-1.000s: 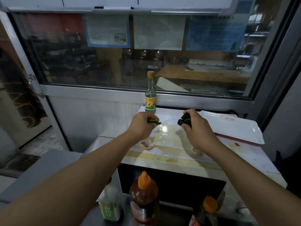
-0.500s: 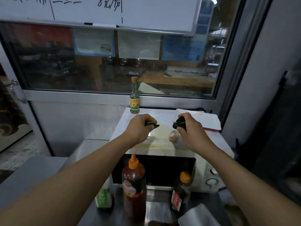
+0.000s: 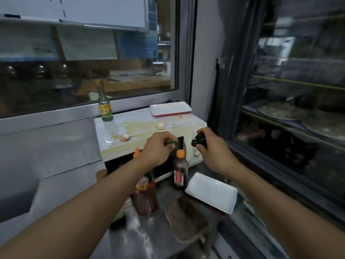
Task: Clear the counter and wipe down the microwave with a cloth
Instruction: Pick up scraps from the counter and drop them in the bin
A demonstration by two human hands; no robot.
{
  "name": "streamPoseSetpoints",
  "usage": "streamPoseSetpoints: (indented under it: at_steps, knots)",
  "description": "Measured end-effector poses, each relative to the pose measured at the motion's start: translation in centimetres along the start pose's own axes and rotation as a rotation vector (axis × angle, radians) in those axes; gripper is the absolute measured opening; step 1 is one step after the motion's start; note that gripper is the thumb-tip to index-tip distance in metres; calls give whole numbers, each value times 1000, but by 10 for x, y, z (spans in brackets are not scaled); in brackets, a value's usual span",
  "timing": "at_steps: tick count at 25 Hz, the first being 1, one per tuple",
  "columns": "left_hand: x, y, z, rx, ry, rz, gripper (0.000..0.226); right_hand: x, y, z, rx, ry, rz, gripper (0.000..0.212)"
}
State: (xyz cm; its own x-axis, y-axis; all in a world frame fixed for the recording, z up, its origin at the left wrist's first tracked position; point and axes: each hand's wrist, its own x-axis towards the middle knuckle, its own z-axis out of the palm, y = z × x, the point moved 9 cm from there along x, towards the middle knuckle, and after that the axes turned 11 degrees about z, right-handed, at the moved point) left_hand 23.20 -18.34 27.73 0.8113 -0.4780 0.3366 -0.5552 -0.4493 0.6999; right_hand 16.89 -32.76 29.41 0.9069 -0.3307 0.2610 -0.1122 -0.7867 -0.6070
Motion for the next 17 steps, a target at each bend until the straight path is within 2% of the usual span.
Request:
streamPoseSetpoints:
  at_steps: [6, 13, 17]
  knots:
    - [-38, 62, 68, -115, -164, 98, 17, -96, 53, -61, -50, 92, 219, 31]
    - [-95, 173, 173, -229, -404, 250, 16, -226, 123, -151, -96, 217, 453, 32]
    - [-162, 253, 240, -261, -568, 344, 13, -331, 165, -209, -145, 328, 583, 33]
